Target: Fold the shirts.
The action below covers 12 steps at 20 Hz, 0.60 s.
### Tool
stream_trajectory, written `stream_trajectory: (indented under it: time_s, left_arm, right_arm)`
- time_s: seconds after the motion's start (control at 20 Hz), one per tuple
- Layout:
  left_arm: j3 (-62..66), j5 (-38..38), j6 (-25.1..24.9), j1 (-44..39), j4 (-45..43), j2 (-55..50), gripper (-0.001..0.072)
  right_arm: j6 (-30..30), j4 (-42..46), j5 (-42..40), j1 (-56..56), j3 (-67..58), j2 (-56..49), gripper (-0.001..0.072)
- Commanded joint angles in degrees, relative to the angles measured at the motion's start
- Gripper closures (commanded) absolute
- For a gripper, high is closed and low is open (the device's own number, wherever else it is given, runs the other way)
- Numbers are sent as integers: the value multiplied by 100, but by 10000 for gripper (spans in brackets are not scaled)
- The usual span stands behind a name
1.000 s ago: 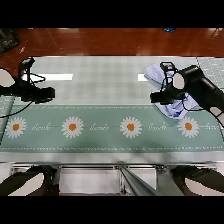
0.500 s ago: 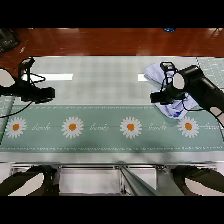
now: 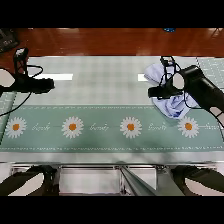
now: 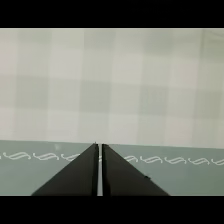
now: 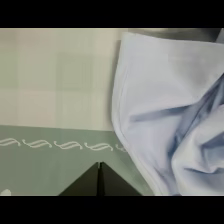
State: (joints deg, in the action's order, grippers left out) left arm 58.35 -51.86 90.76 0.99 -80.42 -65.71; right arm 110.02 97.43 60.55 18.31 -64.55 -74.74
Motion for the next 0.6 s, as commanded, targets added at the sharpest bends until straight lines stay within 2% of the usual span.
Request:
stream_trajectory:
  time_s: [0.0, 0.05, 0.15, 0.3, 0.45, 0.55]
  left_arm:
    - [-2, 474, 4, -7, 4, -39, 336]
    - [-2, 487, 63, -4, 4, -61, 202]
    - [-2, 330, 186, -2, 4, -61, 201]
    - [-2, 118, 146, -2, 4, -61, 202]
    - [-2, 50, 149, -7, 7, -61, 202]
    - [-4, 13, 149, -7, 114, -63, 202]
  right_arm:
    - [160, -57, -870, -4, -7, -20, 513]
    - [153, 153, -1213, -4, -7, -20, 288]
    - [136, 879, -1976, -4, -101, -7, 294]
    - [831, 2404, -2015, -400, -664, -11, 294]
    - [905, 2085, -1751, -1657, -949, -94, 296]
    - [363, 1193, -1384, -2492, -946, -330, 299]
